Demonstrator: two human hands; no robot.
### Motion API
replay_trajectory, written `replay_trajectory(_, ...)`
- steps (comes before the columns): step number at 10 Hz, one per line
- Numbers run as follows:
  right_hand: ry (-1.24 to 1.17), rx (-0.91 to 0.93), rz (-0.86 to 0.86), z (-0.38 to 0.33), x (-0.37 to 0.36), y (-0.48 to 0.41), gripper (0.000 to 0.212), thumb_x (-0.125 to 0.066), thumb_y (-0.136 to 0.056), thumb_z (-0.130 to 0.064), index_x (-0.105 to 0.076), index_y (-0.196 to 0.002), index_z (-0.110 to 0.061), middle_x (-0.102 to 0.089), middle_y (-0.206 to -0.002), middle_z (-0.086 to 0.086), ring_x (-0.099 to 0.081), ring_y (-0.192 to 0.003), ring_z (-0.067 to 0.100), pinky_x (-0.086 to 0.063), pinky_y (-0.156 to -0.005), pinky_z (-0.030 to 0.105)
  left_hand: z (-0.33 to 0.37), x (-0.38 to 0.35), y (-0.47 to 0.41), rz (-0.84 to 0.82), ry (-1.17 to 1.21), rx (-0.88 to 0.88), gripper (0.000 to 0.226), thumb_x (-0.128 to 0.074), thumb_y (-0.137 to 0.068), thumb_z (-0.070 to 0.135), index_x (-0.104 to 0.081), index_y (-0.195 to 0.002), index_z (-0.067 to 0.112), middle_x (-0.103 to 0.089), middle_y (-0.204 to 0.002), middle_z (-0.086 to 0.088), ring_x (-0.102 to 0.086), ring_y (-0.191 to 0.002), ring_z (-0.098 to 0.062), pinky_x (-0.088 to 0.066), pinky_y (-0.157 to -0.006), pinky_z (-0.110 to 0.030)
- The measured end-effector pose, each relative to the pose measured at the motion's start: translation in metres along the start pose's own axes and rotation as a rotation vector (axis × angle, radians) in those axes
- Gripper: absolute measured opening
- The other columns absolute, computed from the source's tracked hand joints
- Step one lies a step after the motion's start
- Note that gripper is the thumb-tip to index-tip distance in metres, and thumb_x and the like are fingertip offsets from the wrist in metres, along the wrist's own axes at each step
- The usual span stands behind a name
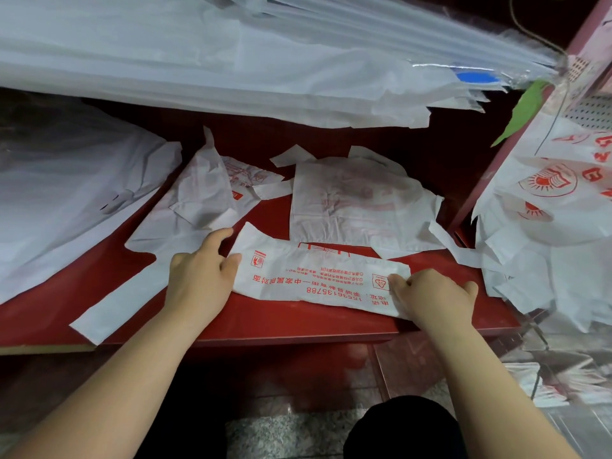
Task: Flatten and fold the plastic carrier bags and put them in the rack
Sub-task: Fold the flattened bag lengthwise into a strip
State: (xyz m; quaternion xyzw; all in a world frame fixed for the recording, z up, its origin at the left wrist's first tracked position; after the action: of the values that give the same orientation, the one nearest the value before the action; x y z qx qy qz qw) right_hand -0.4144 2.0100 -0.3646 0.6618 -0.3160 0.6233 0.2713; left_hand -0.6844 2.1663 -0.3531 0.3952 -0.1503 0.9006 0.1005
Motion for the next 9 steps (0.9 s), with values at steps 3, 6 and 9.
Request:
replay_trajectory(3,-0.004,0.020,0.079,-0.005,0.003,0.000,0.045,-0.035,-0.093,-0.044,-0.053,-0.069,-0.011,-0.054,-0.070,0.002,-0.054,-0.079,0.024,-0.023,-0.098,0.036,0.048,-0.039,0.004,-0.151,-0.462,-0.393,0.053,-0.015,-0.097,0.041,-0.012,-0.147,0.025,-0.008,-0.155,0.001,0.005,-0.142,-0.011,0.012,-0.110,-0.035)
replay_trajectory(6,-0.008,0.104,0.452,-0.032,0.033,0.021,0.030,-0.078,-0.059,-0.019,-0.063,-0.078,-0.001,-0.064,-0.079,0.018,-0.061,-0.073,0.035,-0.049,-0.073,0.045,0.028,-0.078,-0.005,-0.492,-0.567,-0.283,0.053,-0.010,-0.100,0.037,0.008,-0.147,0.020,0.013,-0.155,0.003,0.014,-0.141,-0.009,0.011,-0.112,-0.030)
replay_trajectory(9,-0.141,0.624,-0.120,-0.124,-0.026,0.049,0.082,-0.001,-0.076,-0.054,-0.015,-0.147,-0.016,-0.006,-0.156,0.002,-0.001,-0.143,0.016,0.003,-0.114,0.030,0.029,-0.077,-0.003,-0.508,-0.548,-0.283,0.053,-0.011,-0.100,0.036,0.009,-0.147,0.021,0.013,-0.155,0.003,0.014,-0.141,-0.009,0.010,-0.113,-0.031)
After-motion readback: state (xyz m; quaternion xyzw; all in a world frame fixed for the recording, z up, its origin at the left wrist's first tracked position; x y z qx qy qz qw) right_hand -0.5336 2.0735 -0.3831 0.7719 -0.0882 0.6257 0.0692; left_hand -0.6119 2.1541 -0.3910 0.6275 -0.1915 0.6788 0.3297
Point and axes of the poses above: each hand's wrist, its own y-axis away from the middle knuckle, its own x-axis out of the back of the hand, z = x × y, the point moved 10 cm from there along -y, towards the middle knuckle
